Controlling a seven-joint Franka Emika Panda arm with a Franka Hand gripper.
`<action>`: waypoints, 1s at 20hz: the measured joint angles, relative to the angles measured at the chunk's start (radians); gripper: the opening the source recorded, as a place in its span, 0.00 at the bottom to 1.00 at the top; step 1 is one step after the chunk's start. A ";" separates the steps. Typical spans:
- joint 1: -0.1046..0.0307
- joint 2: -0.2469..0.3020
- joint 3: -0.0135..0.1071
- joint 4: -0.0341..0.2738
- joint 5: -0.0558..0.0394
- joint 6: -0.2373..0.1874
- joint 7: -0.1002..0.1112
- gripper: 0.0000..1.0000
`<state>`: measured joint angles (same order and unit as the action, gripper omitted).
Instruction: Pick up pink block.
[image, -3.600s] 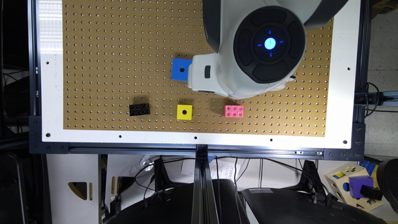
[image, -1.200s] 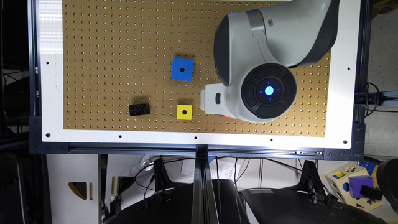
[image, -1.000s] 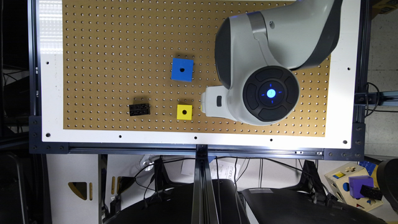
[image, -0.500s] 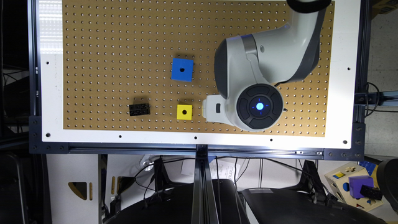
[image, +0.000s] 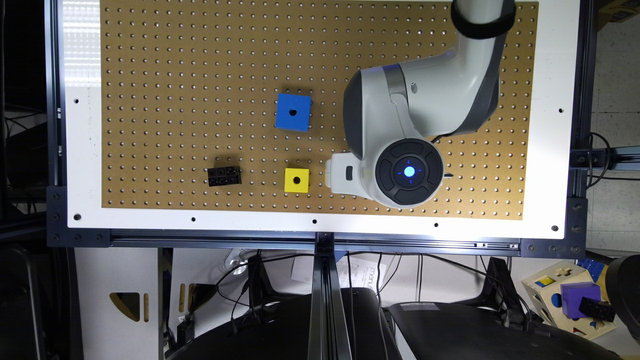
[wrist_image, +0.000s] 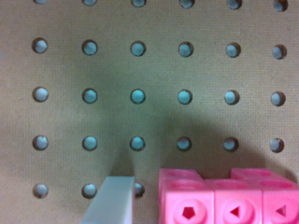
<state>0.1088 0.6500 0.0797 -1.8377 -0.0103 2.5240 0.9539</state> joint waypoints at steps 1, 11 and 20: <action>0.000 0.000 0.000 0.000 0.0001 0.000 0.000 0.00; -0.001 0.000 0.000 0.000 0.0001 -0.001 0.000 0.00; -0.001 -0.015 -0.001 -0.001 0.0000 -0.014 0.000 0.00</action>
<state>0.1078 0.6348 0.0789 -1.8383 -0.0102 2.5103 0.9536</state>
